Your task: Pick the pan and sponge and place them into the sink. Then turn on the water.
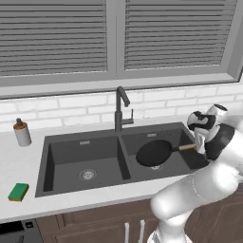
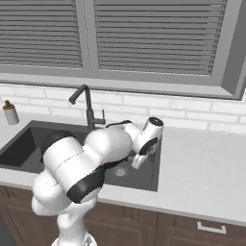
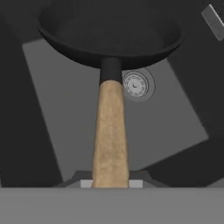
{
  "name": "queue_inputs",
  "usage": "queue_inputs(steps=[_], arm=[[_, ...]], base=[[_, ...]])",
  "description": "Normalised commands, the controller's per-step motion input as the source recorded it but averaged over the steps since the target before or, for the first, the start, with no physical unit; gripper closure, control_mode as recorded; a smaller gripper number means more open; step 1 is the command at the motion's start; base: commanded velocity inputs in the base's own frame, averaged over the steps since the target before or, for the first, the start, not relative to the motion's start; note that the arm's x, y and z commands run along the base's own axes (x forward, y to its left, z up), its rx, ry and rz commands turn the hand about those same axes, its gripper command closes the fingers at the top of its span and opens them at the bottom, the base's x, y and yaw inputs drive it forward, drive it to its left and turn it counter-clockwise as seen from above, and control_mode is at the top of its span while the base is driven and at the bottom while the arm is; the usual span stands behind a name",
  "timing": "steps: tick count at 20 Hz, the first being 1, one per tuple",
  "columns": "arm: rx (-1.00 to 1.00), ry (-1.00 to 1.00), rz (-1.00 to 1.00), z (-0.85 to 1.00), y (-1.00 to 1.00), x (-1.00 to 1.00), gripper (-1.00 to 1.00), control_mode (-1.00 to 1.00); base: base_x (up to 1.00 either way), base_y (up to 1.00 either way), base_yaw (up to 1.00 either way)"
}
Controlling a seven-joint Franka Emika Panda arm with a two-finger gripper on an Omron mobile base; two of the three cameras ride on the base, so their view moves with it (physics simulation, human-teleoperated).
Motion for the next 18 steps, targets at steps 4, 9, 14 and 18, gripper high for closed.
queue_inputs(steps=[4,9,14,18], arm=[[0.00,0.18,0.00,-0.45,0.00,0.78,1.00,-1.00],[0.00,0.04,0.00,-0.43,0.00,0.54,1.00,-1.00],[0.01,-0.05,-0.03,-0.45,0.00,0.43,1.00,-1.00],[0.01,-0.03,-0.04,-0.53,0.00,0.51,1.00,-1.00]], base=[[0.00,0.00,0.00],[0.00,0.00,0.00],[0.00,0.00,0.00],[0.00,0.00,0.00]])
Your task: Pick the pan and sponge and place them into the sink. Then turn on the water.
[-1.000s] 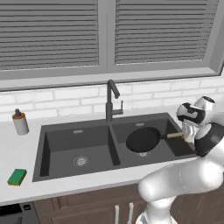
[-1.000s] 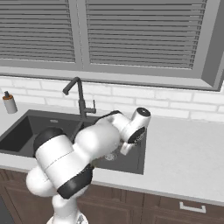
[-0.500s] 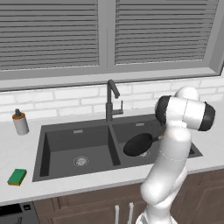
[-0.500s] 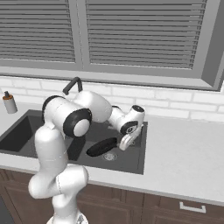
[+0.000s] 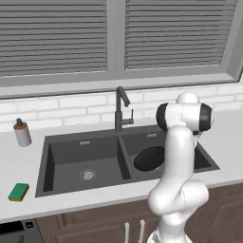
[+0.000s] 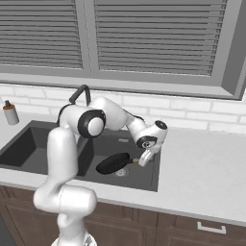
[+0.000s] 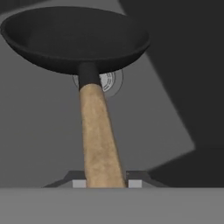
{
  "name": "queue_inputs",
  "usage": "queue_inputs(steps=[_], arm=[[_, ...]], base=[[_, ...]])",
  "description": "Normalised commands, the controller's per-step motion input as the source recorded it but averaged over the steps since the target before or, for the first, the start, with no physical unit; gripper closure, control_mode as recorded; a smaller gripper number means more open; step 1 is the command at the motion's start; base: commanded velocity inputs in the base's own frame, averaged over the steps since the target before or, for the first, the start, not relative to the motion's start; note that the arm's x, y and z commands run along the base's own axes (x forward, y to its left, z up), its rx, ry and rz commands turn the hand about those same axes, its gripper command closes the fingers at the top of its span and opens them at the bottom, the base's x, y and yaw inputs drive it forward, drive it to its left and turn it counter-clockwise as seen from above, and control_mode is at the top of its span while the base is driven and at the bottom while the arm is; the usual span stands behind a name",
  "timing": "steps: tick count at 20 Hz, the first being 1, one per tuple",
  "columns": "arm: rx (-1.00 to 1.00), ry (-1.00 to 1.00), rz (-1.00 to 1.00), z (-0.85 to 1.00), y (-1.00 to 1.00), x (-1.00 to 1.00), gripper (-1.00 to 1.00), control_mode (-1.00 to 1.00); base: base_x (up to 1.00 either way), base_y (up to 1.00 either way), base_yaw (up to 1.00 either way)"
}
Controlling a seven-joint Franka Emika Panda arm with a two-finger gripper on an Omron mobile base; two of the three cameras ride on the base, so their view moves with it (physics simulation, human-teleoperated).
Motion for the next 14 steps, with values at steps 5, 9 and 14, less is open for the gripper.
queue_inputs(steps=[5,9,14], arm=[[0.00,-0.05,-0.11,-0.45,0.18,0.66,1.00,-1.00],[0.00,-0.07,-0.19,-0.39,0.71,0.46,1.00,-1.00],[0.00,-0.08,-0.22,-0.36,0.59,0.47,1.00,-1.00]], base=[[0.00,0.00,0.00],[0.00,0.00,0.00],[0.00,0.00,0.00]])
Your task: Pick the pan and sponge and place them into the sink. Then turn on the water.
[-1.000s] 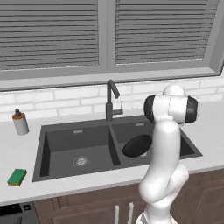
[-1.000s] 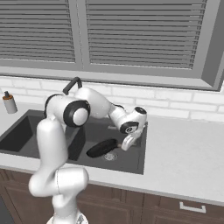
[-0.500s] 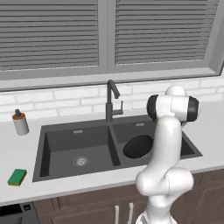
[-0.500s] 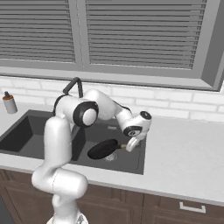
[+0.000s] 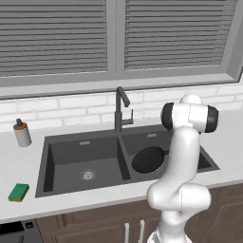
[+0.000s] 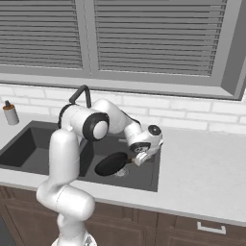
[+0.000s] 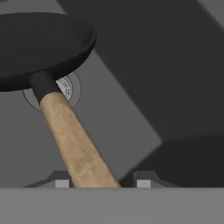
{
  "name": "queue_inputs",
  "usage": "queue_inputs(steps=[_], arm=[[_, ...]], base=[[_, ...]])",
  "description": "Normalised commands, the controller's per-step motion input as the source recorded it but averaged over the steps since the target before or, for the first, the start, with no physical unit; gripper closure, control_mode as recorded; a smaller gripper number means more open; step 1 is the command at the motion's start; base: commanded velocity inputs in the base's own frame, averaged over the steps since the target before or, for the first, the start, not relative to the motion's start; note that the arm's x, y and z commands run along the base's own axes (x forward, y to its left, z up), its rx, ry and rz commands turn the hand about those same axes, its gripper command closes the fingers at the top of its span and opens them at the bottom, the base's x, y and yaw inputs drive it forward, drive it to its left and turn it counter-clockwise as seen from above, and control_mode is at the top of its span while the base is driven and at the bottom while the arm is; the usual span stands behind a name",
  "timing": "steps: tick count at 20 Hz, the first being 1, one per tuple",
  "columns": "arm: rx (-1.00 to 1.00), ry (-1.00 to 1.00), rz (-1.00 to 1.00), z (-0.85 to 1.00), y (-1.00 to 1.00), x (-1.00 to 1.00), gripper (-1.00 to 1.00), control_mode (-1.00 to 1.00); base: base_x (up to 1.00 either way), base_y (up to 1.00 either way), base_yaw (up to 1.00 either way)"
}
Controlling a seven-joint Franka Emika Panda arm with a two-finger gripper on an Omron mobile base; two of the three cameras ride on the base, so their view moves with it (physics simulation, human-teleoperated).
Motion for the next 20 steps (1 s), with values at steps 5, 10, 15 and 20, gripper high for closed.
queue_inputs(steps=[5,10,15,20], arm=[[0.00,-0.11,-0.13,-0.40,0.79,0.03,1.00,-1.00],[0.00,-0.03,-0.11,-0.68,0.99,0.07,1.00,-1.00],[0.00,0.00,-0.08,-0.84,0.92,0.03,1.00,-1.00],[-0.08,0.00,-0.02,-0.96,0.90,0.00,1.00,-1.00]], base=[[0.00,0.00,0.00],[0.00,0.00,0.00],[0.00,0.00,0.00],[0.00,0.00,0.00]])
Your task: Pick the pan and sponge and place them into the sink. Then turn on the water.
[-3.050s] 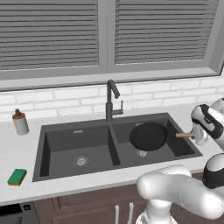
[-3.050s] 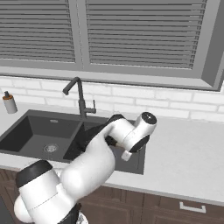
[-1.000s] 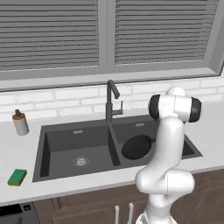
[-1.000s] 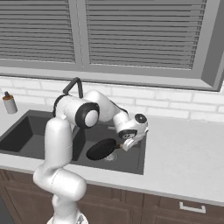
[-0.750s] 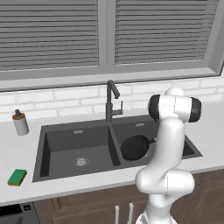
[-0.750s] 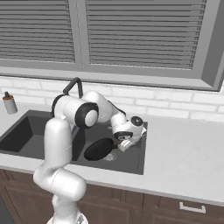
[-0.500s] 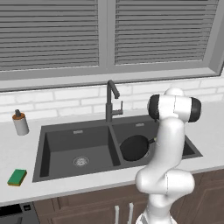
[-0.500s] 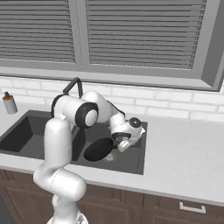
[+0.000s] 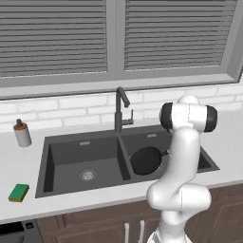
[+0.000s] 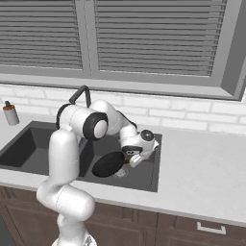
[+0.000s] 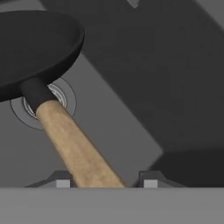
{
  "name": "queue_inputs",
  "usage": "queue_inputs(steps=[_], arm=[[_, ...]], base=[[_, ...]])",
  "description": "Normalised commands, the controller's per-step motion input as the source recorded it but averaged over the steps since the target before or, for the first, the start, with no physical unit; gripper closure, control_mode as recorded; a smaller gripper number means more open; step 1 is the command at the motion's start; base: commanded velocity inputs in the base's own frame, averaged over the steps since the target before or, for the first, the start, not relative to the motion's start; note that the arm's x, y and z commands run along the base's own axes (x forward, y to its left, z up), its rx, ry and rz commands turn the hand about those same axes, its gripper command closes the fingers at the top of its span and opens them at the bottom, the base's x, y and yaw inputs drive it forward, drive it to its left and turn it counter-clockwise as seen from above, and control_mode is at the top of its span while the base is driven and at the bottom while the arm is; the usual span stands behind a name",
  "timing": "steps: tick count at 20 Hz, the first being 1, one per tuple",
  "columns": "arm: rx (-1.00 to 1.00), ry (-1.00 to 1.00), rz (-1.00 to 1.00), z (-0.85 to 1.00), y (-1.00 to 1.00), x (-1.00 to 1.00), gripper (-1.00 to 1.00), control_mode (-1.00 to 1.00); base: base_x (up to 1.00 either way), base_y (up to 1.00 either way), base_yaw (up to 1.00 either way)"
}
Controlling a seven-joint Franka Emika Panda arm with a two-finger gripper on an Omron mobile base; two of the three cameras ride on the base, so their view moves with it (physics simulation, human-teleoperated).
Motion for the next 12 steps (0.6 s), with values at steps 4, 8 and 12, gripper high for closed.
queue_inputs(steps=[4,8,12], arm=[[-0.02,0.00,-0.01,-0.26,0.57,-0.03,-1.00,-1.00],[0.00,0.00,0.00,0.25,0.13,-0.11,-1.00,-1.00],[-0.05,0.01,0.05,0.63,0.17,-0.26,-1.00,-1.00]], base=[[0.00,0.00,0.00],[0.00,0.00,0.00],[0.00,0.00,0.00]])
